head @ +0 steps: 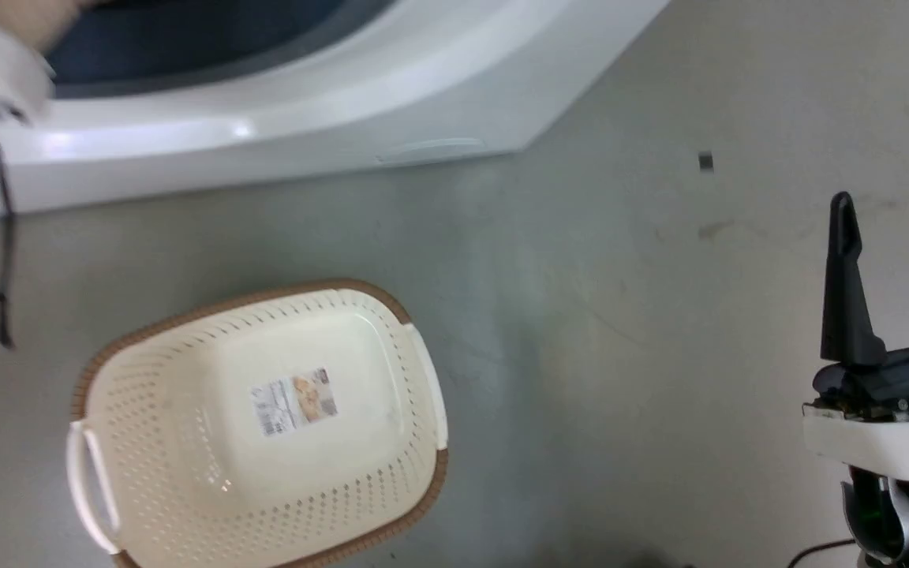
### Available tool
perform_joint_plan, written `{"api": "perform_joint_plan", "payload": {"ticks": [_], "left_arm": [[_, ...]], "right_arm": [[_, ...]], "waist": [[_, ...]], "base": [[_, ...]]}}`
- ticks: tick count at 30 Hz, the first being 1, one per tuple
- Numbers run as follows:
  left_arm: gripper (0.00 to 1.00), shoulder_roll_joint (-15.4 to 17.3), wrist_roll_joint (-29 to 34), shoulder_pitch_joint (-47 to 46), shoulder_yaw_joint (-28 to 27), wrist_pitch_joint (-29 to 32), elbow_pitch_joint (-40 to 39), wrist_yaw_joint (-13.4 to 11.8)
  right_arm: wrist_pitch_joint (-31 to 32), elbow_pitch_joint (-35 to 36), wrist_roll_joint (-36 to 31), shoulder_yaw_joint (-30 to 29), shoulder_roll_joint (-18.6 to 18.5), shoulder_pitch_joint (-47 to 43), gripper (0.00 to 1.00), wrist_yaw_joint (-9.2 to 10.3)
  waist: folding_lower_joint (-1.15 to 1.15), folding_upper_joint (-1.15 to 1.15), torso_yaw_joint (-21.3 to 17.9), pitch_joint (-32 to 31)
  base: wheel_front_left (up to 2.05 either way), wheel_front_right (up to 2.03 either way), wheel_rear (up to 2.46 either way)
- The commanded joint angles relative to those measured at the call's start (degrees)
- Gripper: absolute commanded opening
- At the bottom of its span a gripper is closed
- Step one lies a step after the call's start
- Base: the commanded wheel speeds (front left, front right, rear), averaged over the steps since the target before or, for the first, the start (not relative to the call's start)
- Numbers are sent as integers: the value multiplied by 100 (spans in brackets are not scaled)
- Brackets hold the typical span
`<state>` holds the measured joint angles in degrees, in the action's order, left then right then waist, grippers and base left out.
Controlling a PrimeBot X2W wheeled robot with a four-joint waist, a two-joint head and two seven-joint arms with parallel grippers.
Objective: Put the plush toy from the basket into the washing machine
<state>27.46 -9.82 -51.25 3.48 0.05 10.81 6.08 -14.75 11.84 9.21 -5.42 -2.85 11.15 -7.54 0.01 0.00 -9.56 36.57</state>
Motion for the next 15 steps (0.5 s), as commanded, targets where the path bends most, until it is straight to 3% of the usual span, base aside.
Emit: {"api": "perform_joint_plan", "payload": {"ticks": [1,7,15], "left_arm": [[0,157,57,-510,102,159,156,42],[0,551,116,-1824,409,579,833,111],[0,651,93,-3069,752,1127,1944,131]], "right_arm": [[-25,37,93,35,-3,145,100,5],[-25,53,343,73,-3,333,100,5],[-25,20,615,246,-3,458,100,5]], "waist": [[-1,0,-336,564],[-1,0,-591,1094],[-1,0,-761,1521]], "base": [[0,0,0],[0,0,0],[0,0,0]]}}
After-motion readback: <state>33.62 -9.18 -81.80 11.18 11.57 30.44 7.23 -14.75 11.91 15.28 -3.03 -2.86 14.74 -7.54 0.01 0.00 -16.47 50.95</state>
